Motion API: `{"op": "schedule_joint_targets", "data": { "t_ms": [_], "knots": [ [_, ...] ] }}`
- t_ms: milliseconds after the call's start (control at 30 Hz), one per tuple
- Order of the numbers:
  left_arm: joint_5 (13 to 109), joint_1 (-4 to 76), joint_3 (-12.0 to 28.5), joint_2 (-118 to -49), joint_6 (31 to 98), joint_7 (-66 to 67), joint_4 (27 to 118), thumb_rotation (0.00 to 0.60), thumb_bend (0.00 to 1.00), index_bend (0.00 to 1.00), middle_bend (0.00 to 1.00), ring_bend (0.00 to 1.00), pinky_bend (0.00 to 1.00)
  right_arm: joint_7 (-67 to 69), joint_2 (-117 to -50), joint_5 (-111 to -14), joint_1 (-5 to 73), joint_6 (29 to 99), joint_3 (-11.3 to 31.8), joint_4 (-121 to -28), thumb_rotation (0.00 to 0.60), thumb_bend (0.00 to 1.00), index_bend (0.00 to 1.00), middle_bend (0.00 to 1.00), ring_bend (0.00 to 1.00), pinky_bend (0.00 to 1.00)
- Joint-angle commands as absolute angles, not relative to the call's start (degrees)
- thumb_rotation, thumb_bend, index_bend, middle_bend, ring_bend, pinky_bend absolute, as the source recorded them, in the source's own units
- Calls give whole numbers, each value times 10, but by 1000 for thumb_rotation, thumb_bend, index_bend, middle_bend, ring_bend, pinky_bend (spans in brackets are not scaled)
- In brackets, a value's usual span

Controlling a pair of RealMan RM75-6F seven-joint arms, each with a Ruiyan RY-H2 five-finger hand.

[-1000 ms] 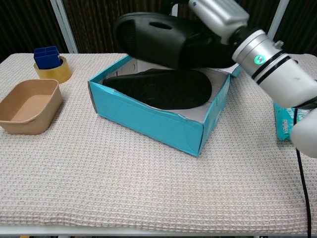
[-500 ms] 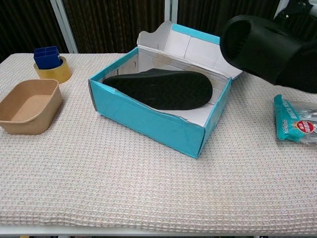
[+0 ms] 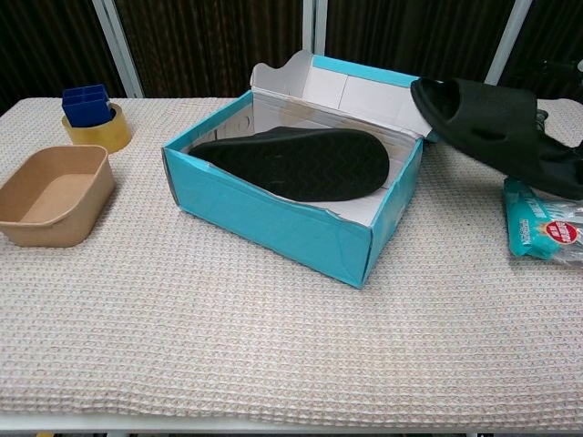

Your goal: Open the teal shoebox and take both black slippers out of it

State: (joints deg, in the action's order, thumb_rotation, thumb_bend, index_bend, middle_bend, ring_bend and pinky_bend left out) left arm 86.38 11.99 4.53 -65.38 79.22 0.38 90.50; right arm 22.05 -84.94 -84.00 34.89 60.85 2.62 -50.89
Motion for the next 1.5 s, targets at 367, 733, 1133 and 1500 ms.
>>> {"op": "schedule_joint_targets", "data": {
  "t_ms": [367, 733, 1133, 1500],
  "knots": [
    [928, 251, 91, -630, 703, -72, 927, 600, 15, 179, 150, 23, 87, 98, -656, -803, 313, 638, 64, -769, 600, 0, 0, 0, 0, 0],
    [842, 429, 159, -706, 509, -81, 920, 600, 18, 205, 170, 83, 163, 74, -610, -796, 273, 691, 75, -829, 600, 0, 0, 0, 0, 0],
    [647, 540, 165, -844, 424, 107, 859, 600, 32, 231, 222, 167, 281, 67, -609, -806, 256, 704, 75, -833, 600, 0, 0, 0, 0, 0],
    [451, 598, 143, -943, 448, 244, 781, 600, 43, 238, 230, 172, 287, 81, -616, -802, 245, 707, 80, -821, 600, 0, 0, 0, 0, 0]
  ]
}}
